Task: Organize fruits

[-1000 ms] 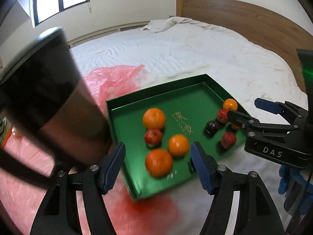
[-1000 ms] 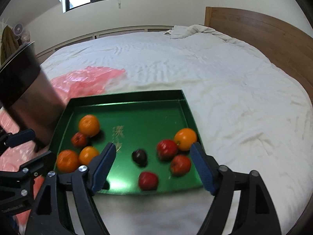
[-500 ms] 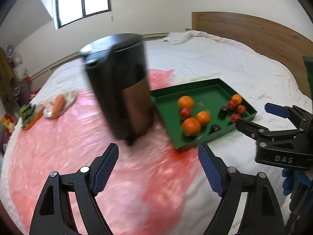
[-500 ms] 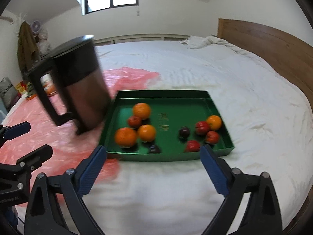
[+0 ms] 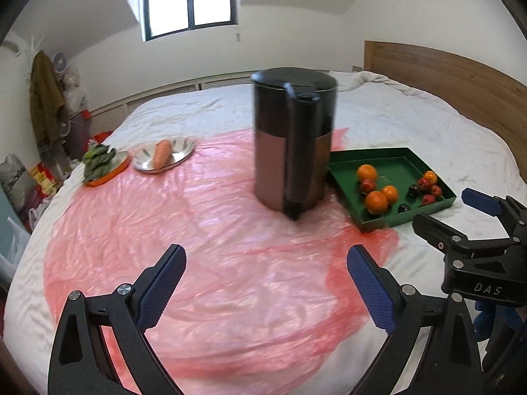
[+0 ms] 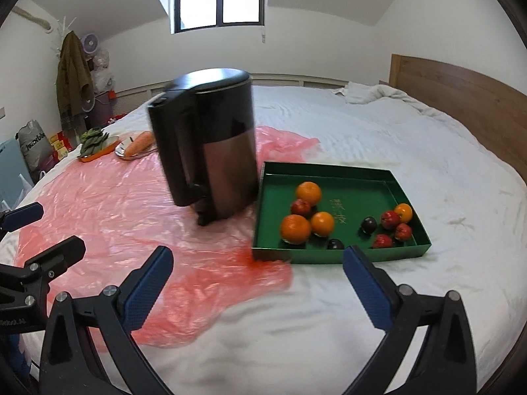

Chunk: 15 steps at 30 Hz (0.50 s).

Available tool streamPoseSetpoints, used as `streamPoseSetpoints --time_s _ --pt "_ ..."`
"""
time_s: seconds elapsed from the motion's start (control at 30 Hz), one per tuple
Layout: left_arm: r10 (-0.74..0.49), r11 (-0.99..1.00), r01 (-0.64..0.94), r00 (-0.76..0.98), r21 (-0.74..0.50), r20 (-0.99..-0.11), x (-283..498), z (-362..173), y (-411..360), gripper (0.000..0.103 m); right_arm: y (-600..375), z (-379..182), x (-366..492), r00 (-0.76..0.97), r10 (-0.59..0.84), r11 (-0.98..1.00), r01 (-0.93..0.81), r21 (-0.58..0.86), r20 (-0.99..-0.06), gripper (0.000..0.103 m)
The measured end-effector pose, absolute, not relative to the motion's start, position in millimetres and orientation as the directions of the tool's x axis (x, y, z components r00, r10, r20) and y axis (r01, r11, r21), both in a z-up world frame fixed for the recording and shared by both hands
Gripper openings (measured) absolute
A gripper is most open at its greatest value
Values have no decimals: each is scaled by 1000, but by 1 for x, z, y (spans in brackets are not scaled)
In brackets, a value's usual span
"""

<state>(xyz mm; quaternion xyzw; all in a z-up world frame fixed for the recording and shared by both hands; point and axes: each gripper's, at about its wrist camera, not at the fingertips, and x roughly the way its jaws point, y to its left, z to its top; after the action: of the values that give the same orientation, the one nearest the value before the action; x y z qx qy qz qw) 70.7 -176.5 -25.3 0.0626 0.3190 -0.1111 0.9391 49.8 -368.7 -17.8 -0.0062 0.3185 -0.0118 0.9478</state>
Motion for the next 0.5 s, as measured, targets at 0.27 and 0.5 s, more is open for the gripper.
streamPoseSetpoints --time_s 0.27,0.5 --pt "-135 977 207 789 52 -600 60 -24 -151 98 -340 -14 39 814 -36 999 14 -42 -579 103" --pt "-132 978 202 788 49 -602 57 -23 -136 98 -325 -13 33 816 -30 999 2 -49 -578 103"
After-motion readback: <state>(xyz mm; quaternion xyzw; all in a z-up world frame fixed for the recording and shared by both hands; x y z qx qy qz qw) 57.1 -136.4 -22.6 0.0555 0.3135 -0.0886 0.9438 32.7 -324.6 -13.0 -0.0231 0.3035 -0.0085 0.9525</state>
